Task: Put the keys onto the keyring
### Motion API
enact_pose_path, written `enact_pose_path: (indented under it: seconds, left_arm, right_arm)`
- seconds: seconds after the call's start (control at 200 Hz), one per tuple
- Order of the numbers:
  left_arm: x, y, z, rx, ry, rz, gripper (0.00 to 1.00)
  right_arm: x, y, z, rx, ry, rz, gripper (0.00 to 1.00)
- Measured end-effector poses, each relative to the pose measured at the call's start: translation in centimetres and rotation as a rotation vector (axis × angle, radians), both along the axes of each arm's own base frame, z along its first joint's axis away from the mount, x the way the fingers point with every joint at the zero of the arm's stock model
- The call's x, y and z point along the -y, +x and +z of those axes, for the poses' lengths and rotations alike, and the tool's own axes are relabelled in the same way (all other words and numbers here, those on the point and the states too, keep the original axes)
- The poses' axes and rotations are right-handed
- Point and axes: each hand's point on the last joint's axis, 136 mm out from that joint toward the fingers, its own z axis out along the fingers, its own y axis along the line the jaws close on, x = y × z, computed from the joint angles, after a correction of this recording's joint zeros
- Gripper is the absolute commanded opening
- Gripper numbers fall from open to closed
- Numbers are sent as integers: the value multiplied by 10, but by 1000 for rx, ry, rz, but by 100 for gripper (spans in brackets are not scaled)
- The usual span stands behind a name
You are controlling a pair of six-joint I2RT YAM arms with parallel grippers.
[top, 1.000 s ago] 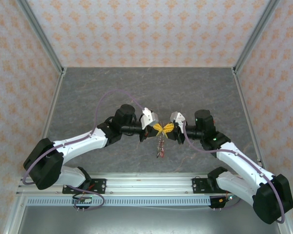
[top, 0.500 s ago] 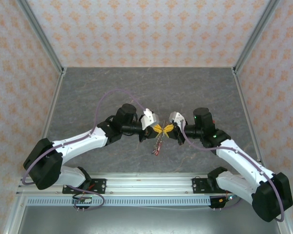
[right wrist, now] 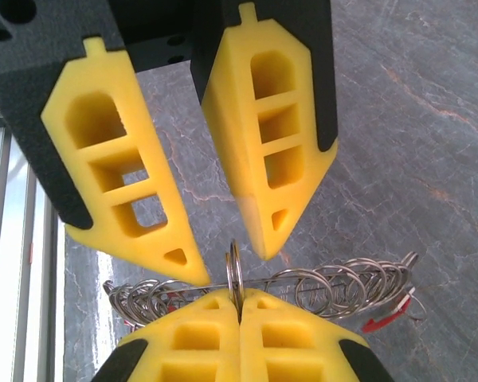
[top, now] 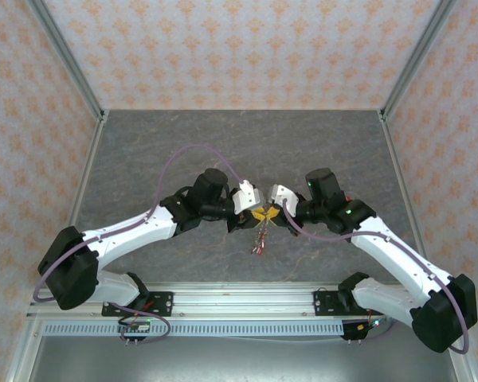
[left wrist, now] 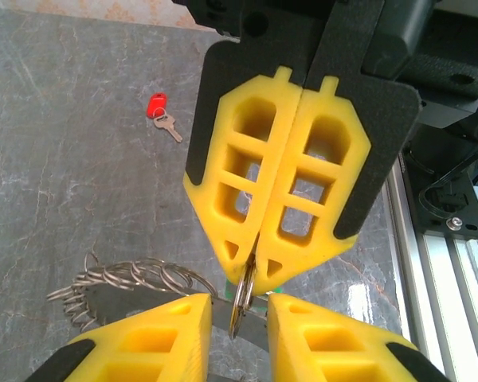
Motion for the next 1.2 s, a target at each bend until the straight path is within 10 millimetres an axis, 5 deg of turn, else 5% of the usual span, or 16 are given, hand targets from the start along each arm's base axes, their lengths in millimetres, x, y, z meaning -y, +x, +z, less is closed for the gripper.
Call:
enact_pose_path:
  seconds: [0.28,0.531,0.796,1.201]
  left_arm:
    - [1,-1,-1,3,7,3,22]
    - [1,0,0,14,9,7,0]
    - [0,0,0,23,-3,16,0]
    - [-3,-1,-4,-41,-82,45,0]
  right_arm:
    - [-2,-1,2,-1,8,6,0]
    - [-3,2,4,8,19,0,0]
    - [-2,4,3,23,18,-13,12]
    - [-3,7,-3,-38,163,-35,13]
